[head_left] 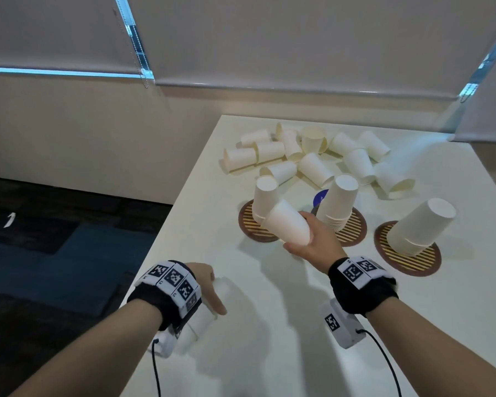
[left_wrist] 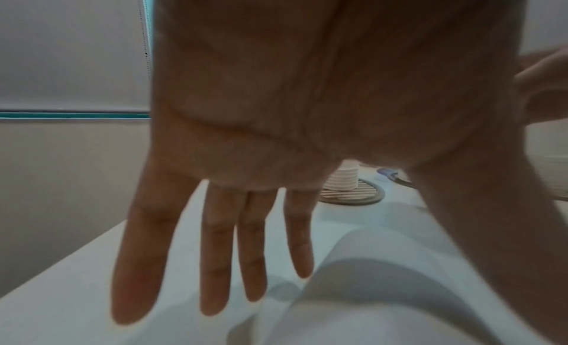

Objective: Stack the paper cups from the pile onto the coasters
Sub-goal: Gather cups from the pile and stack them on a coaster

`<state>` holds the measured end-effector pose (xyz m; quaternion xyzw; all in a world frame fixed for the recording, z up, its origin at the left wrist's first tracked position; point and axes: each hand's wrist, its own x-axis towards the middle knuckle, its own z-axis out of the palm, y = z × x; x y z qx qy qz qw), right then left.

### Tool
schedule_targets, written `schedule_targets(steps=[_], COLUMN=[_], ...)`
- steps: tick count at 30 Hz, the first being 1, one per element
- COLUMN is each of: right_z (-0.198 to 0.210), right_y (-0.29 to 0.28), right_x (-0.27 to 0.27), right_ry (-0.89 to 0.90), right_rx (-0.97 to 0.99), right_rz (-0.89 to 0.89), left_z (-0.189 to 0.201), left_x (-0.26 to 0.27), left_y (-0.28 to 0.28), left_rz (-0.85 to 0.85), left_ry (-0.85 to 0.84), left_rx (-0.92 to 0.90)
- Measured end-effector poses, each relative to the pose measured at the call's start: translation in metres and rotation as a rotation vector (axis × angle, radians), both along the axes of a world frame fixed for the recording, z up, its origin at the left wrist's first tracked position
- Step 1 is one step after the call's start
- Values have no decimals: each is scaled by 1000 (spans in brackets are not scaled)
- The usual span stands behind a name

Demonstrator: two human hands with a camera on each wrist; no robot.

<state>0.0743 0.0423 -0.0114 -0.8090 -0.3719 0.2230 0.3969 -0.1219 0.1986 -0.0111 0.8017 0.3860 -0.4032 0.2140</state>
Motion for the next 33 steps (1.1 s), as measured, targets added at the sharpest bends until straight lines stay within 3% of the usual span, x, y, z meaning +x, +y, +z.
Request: schedule_targets(steps=[9, 14, 20, 26, 30, 33], right_z=[-10, -7, -4, -7, -6, -6], right_y=[-7, -13, -24, -35, -34, -31], right_x=[-26, -28, -26, -23, -18, -12], right_ry=[41, 47, 63, 95, 85, 66], right_rx=[-87, -167, -237, -282, -302, -316], right_rz=[29, 72, 38, 14, 36, 43], left_z=[-22, -10, -9, -34, -23, -11], left_x=[-13, 0, 6, 22, 42, 53], left_y=[-21, 4, 22, 8, 4, 2], left_rz=[115, 468, 1100, 1361, 1429, 1219], left_ry=[-154, -409, -620, -824, -984, -952], left_rx=[70, -39, -319, -471, -592, -583])
